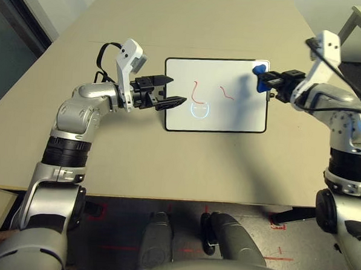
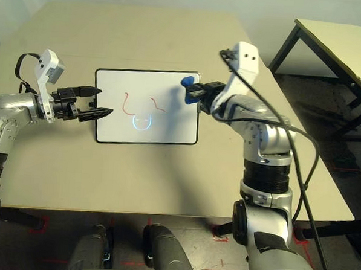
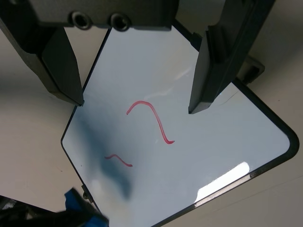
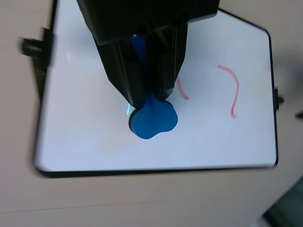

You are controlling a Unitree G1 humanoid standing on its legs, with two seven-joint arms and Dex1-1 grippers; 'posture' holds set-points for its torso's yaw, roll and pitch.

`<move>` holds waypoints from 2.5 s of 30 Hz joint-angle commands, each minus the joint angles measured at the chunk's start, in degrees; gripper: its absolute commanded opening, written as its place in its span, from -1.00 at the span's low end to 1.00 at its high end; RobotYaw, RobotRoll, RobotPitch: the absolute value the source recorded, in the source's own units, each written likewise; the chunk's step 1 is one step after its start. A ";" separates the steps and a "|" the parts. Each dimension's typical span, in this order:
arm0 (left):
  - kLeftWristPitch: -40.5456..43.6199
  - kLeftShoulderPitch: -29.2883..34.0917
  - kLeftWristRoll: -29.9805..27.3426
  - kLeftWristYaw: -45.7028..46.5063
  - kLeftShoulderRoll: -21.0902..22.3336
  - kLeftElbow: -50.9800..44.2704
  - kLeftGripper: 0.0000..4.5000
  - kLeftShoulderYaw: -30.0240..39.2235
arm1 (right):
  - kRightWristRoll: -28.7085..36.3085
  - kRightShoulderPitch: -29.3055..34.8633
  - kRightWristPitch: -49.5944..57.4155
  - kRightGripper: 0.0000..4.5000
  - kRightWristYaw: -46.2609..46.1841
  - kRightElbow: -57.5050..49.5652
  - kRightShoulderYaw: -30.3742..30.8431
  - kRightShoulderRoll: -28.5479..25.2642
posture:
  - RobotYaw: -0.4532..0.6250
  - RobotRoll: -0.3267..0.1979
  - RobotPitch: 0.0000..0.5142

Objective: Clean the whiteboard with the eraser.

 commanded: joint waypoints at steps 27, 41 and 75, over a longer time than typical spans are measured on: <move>3.92 1.07 -0.47 1.38 1.40 -4.62 1.00 0.33 | -16.31 -3.09 -21.95 -0.93 2.93 19.35 13.32 7.25 | -0.25 0.25 -0.64; 4.44 1.59 -1.02 1.59 1.32 -5.13 1.00 0.67 | -17.87 2.43 -18.31 -0.95 4.04 14.75 15.01 9.88 | -0.25 0.25 -0.62; 5.41 3.43 -1.70 2.22 1.16 -6.93 1.00 0.69 | -19.33 3.30 -13.84 -0.96 1.48 17.29 13.24 11.27 | -0.24 0.25 -0.55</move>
